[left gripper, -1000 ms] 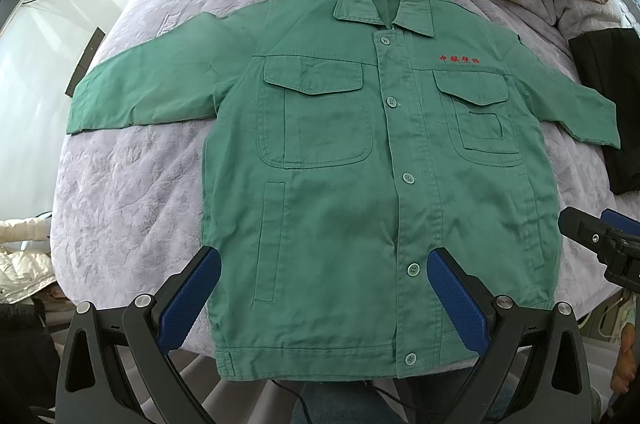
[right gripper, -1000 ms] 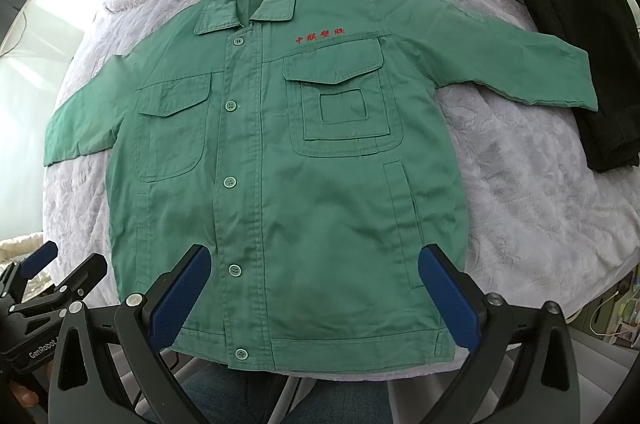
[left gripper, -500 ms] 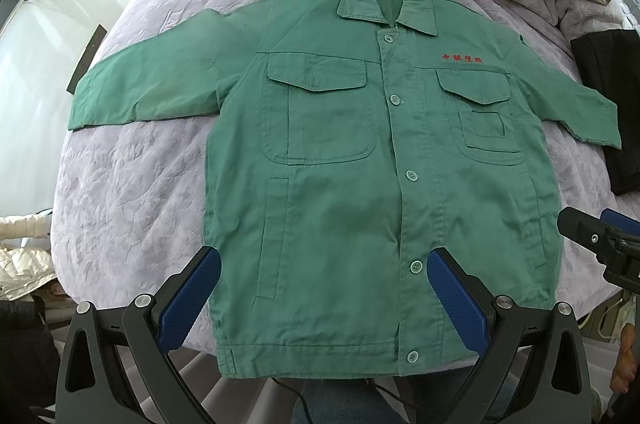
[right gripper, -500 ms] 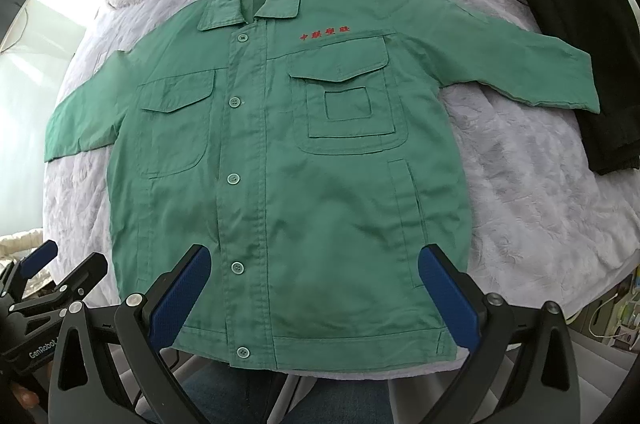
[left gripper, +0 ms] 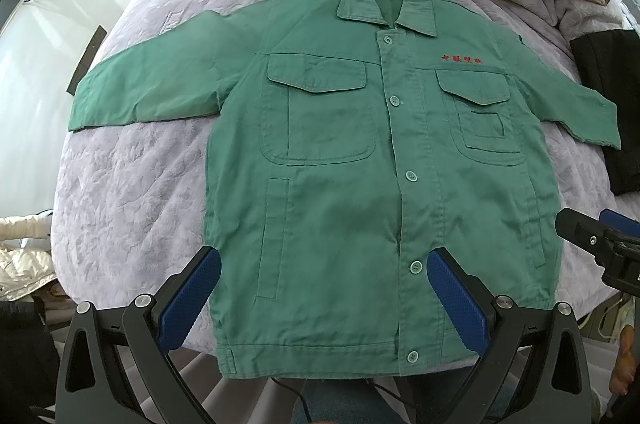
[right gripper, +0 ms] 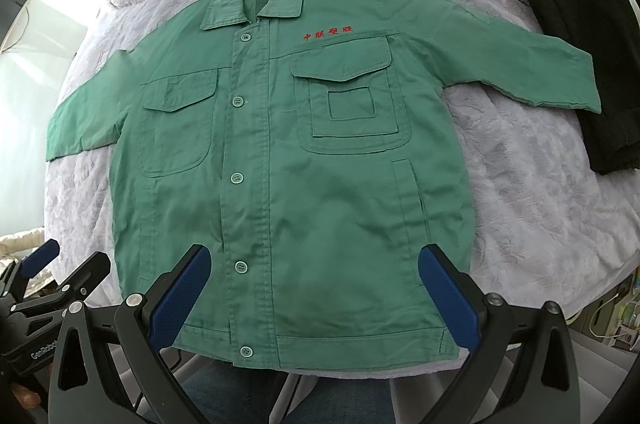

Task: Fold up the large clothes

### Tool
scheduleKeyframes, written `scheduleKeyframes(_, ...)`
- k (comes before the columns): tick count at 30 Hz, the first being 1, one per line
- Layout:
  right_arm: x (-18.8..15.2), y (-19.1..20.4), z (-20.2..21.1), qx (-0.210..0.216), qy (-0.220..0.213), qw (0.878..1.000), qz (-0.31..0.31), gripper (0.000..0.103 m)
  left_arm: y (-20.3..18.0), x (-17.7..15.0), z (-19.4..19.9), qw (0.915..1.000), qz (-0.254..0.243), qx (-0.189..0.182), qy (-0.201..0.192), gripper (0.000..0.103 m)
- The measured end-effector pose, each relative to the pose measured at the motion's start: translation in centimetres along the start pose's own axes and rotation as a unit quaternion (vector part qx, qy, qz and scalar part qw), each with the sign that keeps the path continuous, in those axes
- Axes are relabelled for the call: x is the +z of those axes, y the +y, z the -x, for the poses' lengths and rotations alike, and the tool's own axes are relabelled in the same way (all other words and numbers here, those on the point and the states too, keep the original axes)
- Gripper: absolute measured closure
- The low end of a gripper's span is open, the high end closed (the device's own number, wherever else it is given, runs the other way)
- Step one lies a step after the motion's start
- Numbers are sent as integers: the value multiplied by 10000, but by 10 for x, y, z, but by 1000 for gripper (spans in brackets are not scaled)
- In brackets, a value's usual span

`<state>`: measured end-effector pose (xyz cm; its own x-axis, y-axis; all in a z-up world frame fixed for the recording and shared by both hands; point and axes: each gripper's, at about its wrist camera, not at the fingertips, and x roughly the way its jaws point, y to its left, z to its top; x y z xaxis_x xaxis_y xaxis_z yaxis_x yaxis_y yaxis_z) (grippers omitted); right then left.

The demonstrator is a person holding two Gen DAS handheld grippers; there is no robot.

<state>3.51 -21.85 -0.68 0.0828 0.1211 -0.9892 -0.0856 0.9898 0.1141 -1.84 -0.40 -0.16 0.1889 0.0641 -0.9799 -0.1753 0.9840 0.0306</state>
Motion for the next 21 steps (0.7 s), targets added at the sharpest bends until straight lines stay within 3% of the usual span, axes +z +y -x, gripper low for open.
scheduleKeyframes(21, 4, 3, -5, 24, 92, 9999, -55, 0, 8, 2, -3, 9997, 99, -209, 67, 0)
